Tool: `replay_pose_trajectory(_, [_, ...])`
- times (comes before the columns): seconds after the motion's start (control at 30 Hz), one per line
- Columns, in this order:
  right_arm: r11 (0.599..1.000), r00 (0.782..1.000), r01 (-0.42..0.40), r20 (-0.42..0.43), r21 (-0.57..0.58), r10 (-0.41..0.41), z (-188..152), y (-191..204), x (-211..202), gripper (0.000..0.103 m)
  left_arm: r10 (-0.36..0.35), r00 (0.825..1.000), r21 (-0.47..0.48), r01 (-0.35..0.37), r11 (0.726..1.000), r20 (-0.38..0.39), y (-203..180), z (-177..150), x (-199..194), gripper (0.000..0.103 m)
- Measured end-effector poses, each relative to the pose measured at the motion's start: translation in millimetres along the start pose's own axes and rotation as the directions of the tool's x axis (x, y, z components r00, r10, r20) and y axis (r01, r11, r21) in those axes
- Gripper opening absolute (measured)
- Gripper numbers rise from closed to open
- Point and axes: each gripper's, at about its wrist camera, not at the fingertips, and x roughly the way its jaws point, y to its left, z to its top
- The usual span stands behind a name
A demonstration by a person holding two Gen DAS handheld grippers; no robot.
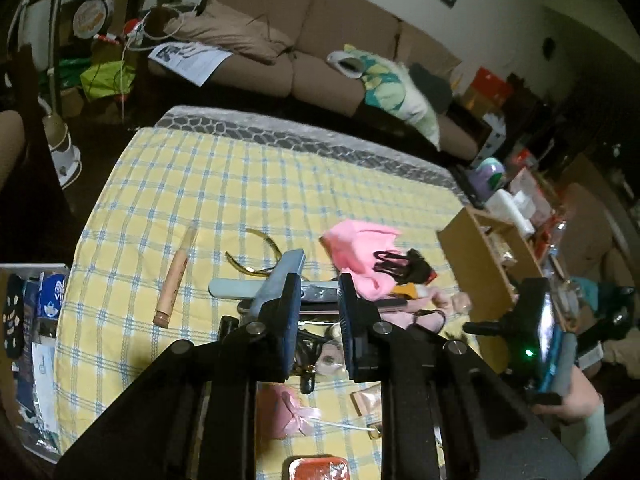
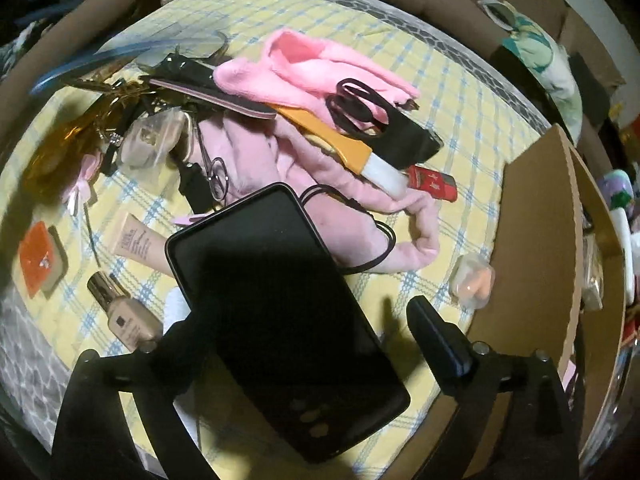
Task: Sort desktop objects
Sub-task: 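Grasp the black phone case with the right tool while the left tool grasps the blue nail file, then lift the phone case with the right tool while the left tool lifts the nail file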
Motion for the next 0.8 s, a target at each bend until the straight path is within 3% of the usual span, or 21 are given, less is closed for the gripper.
replay_pose_trajectory(0.07, [1.0, 1.0, 0.009, 0.001, 0.009, -0.009, -1, -5, 4, 0.103, 0.014, 1.0, 0.016, -0.014, 1.0, -0.004, -2, 0, -2, 0.017])
replay_pose_trajectory(0.13, [1.0, 1.0, 0.012, 0.0, 0.024, -0.012, -1, -7, 7, 0.103, 0.047, 0.999, 0.03, -0.046, 0.998, -0.022, 1, -2, 4, 0.017])
replay_pose_trajectory(0.2, [0.999, 1.0, -0.019, -0.016, 0.047, 0.019, 1, -13, 8, 0.103, 0.074, 0.996, 0.049, -0.072, 0.996, -0.05, 5, -5, 13, 0.022])
replay_pose_trajectory(0.23, [0.998, 0.999, -0.036, -0.018, 0.048, 0.037, 1, -13, 7, 0.103, 0.098, 0.993, 0.064, -0.094, 0.994, -0.064, 7, -7, 19, 0.032])
replay_pose_trajectory(0.27, [0.997, 0.998, -0.056, -0.016, 0.045, 0.057, 1, -14, 5, 0.103, 0.138, 0.988, 0.09, -0.131, 0.987, -0.073, 8, -10, 25, 0.046])
replay_pose_trajectory(0.47, [0.994, 0.993, -0.113, -0.022, 0.004, 0.113, -4, -8, 1, 0.103, 0.343, 0.934, 0.274, -0.306, 0.912, -0.1, 15, -26, 63, 0.059])
replay_pose_trajectory(0.53, [0.993, 0.993, -0.118, -0.023, -0.019, 0.118, -5, -3, 2, 0.103, 0.287, 0.952, 0.251, -0.254, 0.934, -0.106, 22, -29, 69, 0.068])
replay_pose_trajectory(0.6, [0.991, 0.992, -0.123, -0.013, -0.045, 0.122, -6, 3, -1, 0.103, 0.305, 0.944, 0.249, -0.267, 0.931, -0.128, 27, -32, 75, 0.067])
replay_pose_trajectory(0.73, [0.981, 0.981, -0.189, 0.025, -0.035, 0.19, -3, 2, -11, 0.103, 0.242, 0.959, 0.207, -0.21, 0.956, -0.147, 35, -32, 72, 0.065])
replay_pose_trajectory(0.8, [0.981, 0.982, -0.186, 0.024, -0.054, 0.187, -3, 6, -12, 0.103, 0.263, 0.954, 0.239, -0.224, 0.945, -0.145, 35, -34, 72, 0.065])
